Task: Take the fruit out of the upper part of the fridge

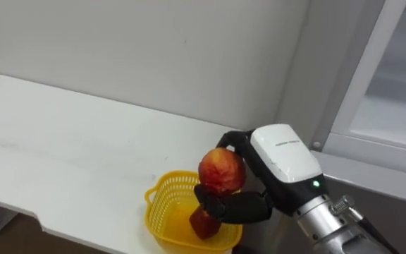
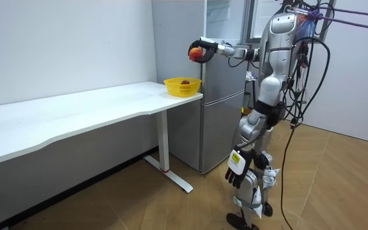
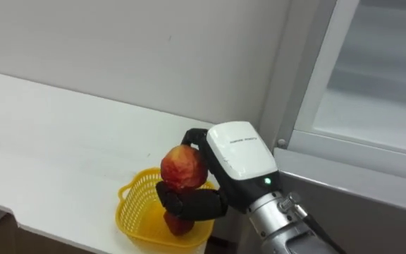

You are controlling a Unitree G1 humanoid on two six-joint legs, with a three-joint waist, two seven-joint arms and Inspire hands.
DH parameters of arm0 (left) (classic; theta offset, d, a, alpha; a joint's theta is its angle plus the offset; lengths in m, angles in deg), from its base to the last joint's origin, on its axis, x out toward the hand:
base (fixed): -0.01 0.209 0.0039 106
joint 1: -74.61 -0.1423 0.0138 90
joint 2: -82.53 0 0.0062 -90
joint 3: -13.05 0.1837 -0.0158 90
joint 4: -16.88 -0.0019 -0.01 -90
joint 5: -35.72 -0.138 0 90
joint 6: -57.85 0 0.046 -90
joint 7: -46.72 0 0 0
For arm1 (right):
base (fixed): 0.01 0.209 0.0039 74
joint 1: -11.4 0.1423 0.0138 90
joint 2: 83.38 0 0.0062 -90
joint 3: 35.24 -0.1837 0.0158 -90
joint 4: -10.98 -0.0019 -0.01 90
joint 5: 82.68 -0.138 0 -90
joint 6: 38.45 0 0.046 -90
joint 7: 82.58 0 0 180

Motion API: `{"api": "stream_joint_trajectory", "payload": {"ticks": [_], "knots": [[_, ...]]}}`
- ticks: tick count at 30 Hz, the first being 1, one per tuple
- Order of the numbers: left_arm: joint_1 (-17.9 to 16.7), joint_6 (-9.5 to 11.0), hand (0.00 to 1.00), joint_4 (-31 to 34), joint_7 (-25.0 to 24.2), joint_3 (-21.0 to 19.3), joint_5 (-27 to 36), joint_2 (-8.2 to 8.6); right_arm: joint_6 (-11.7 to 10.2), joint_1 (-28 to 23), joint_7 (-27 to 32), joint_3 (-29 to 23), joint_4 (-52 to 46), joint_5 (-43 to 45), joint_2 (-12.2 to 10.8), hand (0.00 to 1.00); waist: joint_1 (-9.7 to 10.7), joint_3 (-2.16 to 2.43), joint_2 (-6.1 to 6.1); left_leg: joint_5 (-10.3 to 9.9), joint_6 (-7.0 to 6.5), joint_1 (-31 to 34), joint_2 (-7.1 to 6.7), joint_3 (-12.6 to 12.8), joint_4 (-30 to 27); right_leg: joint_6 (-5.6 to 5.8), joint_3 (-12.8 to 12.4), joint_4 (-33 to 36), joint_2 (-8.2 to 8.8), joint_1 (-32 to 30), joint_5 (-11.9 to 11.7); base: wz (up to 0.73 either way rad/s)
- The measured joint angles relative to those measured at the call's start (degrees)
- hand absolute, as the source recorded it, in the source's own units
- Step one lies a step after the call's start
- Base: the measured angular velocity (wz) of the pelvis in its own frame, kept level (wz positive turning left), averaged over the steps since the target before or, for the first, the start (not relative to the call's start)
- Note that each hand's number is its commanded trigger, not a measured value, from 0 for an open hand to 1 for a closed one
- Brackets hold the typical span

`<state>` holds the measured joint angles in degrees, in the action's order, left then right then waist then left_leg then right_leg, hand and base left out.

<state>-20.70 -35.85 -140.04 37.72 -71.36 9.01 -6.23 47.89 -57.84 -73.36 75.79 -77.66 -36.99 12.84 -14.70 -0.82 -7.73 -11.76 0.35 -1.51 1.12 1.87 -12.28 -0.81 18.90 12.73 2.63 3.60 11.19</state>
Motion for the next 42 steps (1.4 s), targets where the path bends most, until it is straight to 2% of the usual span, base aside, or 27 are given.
{"api": "stream_joint_trajectory", "payload": {"ticks": [4,7,14,22,32,33,34,35,36,42], "knots": [[0.0,-0.5,0.00,0.0,-0.6,0.0,-0.4,0.12,1.0,0.0,-1.5,0.6,1.7,0.1,-0.3,1.00,-0.1,-0.28,-0.61,0.0,0.00,0.7,-0.17,-0.7,-0.5,0.01,0.3,0.0,0.12,0.1,0.0,0.09],[0.0,-1.3,0.00,0.0,-0.6,0.0,-0.4,0.26,2.4,0.1,-1.9,0.6,2.5,0.1,-0.8,1.00,-0.9,-0.18,-1.01,0.0,-0.01,1.2,-0.31,-0.8,-0.8,0.01,0.2,0.0,0.18,-0.3,0.0,0.01],[0.1,-1.8,0.00,0.1,-0.6,0.1,-0.4,0.20,3.8,0.6,-2.0,0.6,4.3,0.0,-1.6,1.00,-1.3,-0.16,-1.53,0.0,-0.05,2.1,-0.63,-1.8,-1.3,0.03,1.4,0.0,0.41,-0.5,0.0,0.08],[0.1,-2.1,0.00,0.1,-0.5,0.1,0.1,0.19,4.2,3.1,-2.7,0.7,7.5,1.6,-2.2,1.00,-1.4,-0.30,-1.33,0.0,-0.05,2.3,-0.64,-2.2,-1.3,0.04,1.9,-0.1,0.43,-0.6,0.0,0.02],[0.1,-2.3,0.00,0.6,-0.6,0.0,0.0,0.19,4.6,3.1,-3.7,0.7,8.3,2.7,-2.4,1.00,-1.5,-0.31,-1.32,0.0,-0.05,2.3,-0.67,-2.2,-1.3,0.07,1.9,-0.1,0.46,-0.6,0.1,0.00],[0.1,-2.3,0.00,0.6,-0.6,0.0,0.0,0.19,4.7,3.1,-3.8,0.7,8.6,2.7,-2.4,0.89,-1.5,-0.31,-1.32,0.0,-0.05,2.3,-0.67,-2.2,-1.3,0.07,1.9,-0.1,0.46,-0.6,0.1,0.00],[0.1,-2.3,0.00,0.7,-0.6,0.0,0.0,0.19,5.0,3.1,-4.2,0.7,9.0,2.7,-2.4,0.40,-1.5,-0.31,-1.31,0.0,-0.05,2.3,-0.67,-2.2,-1.3,0.07,1.9,-0.1,0.46,-0.6,0.1,0.00],[0.1,-2.3,0.00,0.7,-0.6,0.0,0.0,0.19,5.1,3.1,-4.5,0.7,9.4,2.6,-2.4,0.06,-1.5,-0.33,-1.29,0.0,-0.05,2.3,-0.67,-2.2,-1.3,0.07,1.9,-0.1,0.47,-0.6,0.1,0.00],[0.1,-2.4,0.00,0.7,-0.6,0.0,0.0,0.19,5.2,3.1,-4.5,0.7,9.6,2.6,-2.4,0.00,-1.5,-0.33,-1.28,0.0,-0.05,2.3,-0.67,-2.2,-1.3,0.07,1.9,-0.1,0.47,-0.6,0.1,0.00],[0.1,-2.7,0.00,1.3,-0.5,0.0,0.0,0.19,6.2,3.1,-5.3,0.7,9.6,2.6,-2.4,0.00,-1.5,-0.35,-1.25,0.0,-0.05,2.3,-0.67,-2.2,-1.3,0.07,1.9,-0.1,0.47,-0.6,0.1,0.00]]}}
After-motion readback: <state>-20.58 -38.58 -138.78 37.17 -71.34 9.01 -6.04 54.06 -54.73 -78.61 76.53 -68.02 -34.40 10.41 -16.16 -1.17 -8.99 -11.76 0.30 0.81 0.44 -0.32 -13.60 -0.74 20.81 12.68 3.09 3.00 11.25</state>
